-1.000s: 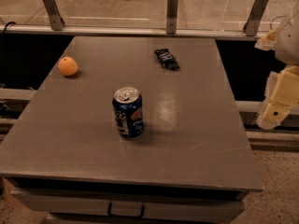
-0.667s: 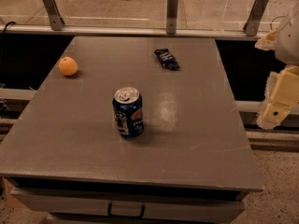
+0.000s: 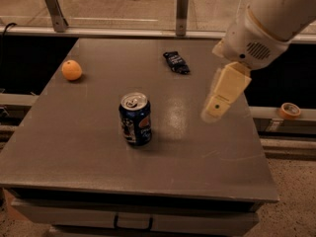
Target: Knock pepsi can over
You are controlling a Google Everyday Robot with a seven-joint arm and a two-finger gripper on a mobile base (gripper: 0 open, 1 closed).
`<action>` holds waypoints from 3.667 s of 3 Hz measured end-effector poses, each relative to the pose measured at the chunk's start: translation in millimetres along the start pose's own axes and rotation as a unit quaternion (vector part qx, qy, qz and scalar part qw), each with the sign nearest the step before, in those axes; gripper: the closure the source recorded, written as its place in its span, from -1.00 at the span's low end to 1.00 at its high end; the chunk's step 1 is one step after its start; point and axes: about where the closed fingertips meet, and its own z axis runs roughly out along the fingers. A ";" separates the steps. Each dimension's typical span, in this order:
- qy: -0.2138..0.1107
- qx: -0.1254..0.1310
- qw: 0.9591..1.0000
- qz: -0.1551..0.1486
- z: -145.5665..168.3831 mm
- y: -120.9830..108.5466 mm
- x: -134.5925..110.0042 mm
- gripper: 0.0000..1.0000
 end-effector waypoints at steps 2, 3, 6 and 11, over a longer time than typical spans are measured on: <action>-0.091 -0.063 0.992 0.059 64.3 6.3 -79.9 -1.00; -0.123 -0.088 0.985 0.089 87.6 15.7 -91.7 -1.00; -0.227 -0.112 0.963 0.088 121.9 37.9 -108.0 -1.00; -0.365 -0.041 0.930 0.000 119.5 -35.8 -271.2 -1.00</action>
Offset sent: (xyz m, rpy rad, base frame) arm 0.0378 0.1323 -0.0486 0.3503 0.1879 -0.0884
